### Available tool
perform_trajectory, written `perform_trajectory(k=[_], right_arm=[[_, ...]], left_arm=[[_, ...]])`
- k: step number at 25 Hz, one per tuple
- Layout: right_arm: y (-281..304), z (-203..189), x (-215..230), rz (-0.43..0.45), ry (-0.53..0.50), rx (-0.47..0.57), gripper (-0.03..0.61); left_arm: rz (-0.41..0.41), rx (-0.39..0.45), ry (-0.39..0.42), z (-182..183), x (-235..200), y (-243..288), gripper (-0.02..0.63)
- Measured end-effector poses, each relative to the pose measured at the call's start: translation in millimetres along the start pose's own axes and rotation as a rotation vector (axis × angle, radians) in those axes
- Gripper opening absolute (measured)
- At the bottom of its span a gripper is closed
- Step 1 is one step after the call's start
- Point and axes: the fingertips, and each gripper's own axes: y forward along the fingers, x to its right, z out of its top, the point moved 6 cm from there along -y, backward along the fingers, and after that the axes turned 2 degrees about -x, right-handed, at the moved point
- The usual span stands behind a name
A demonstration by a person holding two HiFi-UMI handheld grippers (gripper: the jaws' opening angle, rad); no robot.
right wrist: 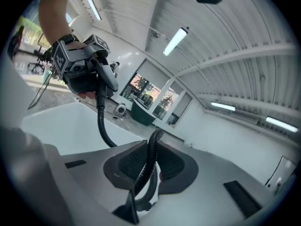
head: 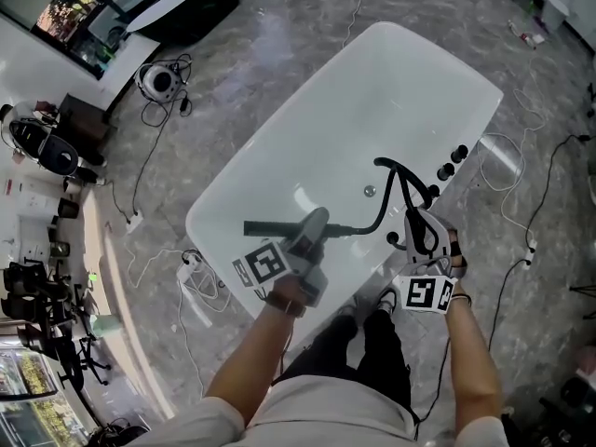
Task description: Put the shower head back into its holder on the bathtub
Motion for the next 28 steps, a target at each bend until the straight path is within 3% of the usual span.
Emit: perform_trajectory(k=[3, 5, 14, 28], right_arm=[[4, -24, -8, 0.045, 0.146, -0.08, 0.069], [7, -36, -10, 0.044, 0.171, -0.114, 0.069], [27, -51, -27, -0.035, 0.08, -0.118, 0.069], [57, -133, -92, 0.14, 0.351, -0.289, 0.069]], left_arm=[[0.004, -0.009, -0.002, 1, -4, -1, 0.095], [0.007, -0.008, -0.005, 4, -8, -2, 0.095], [0.015, -0.018, 0.004, 7, -16, -2, 0.095], [0.024, -0.024, 0.016, -6, -61, 18, 0.095]])
